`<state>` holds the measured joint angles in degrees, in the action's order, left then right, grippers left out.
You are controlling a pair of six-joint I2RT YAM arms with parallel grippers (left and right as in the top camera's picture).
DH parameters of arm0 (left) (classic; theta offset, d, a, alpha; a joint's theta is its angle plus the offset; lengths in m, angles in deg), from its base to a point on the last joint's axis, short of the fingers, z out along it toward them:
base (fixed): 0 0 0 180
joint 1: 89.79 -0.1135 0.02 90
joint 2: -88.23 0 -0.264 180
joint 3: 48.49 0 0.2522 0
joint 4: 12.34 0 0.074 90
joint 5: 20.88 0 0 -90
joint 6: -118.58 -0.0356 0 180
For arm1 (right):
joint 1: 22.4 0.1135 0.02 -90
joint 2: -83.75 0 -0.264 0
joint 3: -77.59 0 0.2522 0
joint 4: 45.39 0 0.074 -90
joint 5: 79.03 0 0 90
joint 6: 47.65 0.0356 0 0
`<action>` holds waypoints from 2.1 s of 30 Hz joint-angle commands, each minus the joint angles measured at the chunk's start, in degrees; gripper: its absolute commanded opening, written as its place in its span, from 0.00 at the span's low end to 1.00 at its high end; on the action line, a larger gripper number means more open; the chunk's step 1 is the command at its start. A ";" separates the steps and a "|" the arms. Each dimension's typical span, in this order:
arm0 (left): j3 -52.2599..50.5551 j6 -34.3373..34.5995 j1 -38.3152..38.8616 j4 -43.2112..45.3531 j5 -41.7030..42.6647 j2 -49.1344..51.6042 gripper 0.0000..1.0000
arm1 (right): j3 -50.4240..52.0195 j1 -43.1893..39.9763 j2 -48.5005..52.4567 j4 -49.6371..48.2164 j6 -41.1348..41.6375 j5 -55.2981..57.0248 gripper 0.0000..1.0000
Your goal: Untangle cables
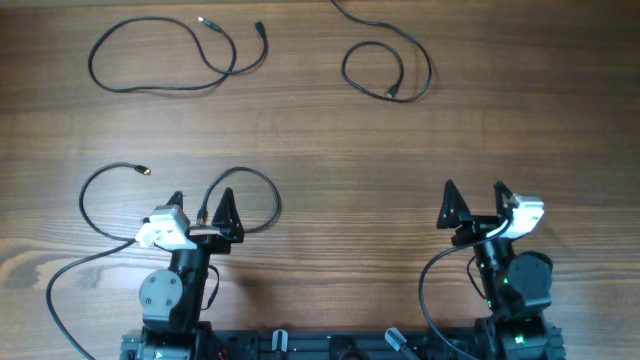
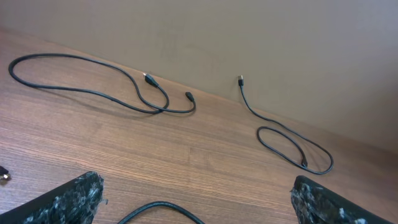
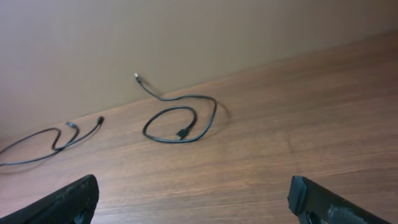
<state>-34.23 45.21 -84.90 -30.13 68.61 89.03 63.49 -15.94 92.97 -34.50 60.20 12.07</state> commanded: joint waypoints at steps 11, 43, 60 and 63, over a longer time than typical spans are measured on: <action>-0.15 -1.18 0.20 -0.20 0.07 -0.48 1.00 | 0.04 -3.48 -9.03 2.34 -3.13 0.61 0.99; -0.15 -1.20 0.20 -0.20 0.07 -0.46 1.00 | 0.04 -3.54 -9.03 2.56 -14.86 -0.24 1.00; -0.15 -1.18 0.20 -0.22 0.07 -0.48 1.00 | 0.04 -3.54 -9.01 2.49 -14.82 -0.07 1.00; -0.15 -1.18 0.20 -0.22 0.07 -0.48 1.00 | 0.04 -3.54 -9.01 2.49 -14.82 -0.07 1.00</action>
<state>-34.23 45.21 -84.90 -30.13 68.61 89.03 63.47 -19.20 84.86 -31.61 45.29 11.46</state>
